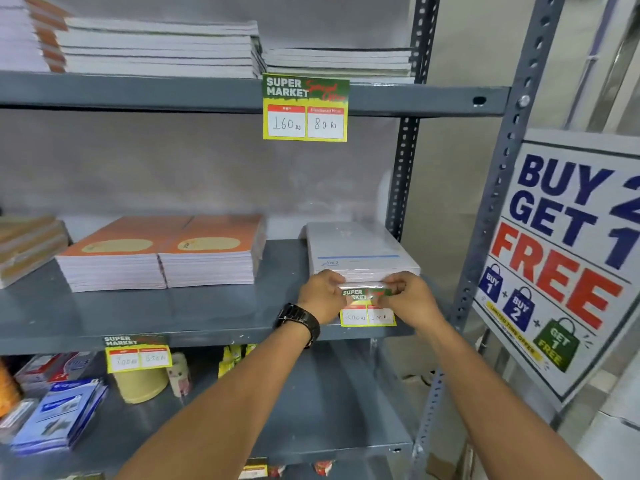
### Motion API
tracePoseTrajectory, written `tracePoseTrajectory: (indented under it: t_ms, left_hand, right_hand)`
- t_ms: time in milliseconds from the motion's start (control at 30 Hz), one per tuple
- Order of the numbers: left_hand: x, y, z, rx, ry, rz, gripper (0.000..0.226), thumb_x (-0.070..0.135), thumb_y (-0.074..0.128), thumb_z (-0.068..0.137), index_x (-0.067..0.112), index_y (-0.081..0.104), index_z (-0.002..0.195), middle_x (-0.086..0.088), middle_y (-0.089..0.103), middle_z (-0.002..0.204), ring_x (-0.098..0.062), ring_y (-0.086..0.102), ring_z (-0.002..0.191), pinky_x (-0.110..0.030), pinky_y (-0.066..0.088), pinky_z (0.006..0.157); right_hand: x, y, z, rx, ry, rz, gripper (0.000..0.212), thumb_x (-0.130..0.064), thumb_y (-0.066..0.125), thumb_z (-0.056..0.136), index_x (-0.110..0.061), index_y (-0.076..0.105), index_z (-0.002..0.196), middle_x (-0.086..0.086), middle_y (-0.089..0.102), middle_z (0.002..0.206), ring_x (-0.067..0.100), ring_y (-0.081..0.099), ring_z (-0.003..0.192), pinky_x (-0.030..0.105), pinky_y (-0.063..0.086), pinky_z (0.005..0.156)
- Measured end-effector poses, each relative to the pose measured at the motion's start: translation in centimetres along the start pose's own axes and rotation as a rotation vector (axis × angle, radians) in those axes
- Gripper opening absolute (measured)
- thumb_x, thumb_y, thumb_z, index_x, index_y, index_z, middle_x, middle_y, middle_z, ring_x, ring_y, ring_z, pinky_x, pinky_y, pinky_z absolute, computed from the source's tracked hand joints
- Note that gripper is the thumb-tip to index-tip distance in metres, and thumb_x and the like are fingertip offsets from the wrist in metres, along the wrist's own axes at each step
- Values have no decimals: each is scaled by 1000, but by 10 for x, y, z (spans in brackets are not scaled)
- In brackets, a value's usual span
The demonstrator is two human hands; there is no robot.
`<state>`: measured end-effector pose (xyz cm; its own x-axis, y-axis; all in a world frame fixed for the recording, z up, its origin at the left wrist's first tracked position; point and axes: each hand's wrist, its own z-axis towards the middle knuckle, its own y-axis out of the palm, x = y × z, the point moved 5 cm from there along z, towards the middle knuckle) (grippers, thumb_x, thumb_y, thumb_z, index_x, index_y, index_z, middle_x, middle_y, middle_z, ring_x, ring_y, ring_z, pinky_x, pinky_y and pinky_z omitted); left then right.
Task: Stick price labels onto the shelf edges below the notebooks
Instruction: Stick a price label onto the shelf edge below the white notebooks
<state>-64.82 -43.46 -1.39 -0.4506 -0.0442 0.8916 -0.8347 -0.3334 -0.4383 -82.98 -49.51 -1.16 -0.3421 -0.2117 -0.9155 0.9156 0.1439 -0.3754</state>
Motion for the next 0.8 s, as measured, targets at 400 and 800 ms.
tracePoseTrajectory:
  t_ms: [400, 800]
  left_hand:
    - [11, 8, -52, 18, 264, 409, 14, 38, 69, 77, 30, 74, 88, 8, 75, 86, -12, 64, 79, -23, 48, 66]
    - [-3, 39, -57, 78, 366, 678, 19, 42, 56, 86, 29, 63, 98, 1, 73, 94, -27, 65, 86, -35, 51, 66]
  right_hand:
    - [-2, -1, -55, -109, -305, -300, 14, -15, 78, 76, -28, 74, 74, -16, 72, 69, -1, 63, 63, 20, 50, 63]
    - [17, 0, -60, -5, -306, -469, 10, -16, 77, 78, -25, 73, 81, -9, 73, 73, 6, 65, 69, 28, 54, 68]
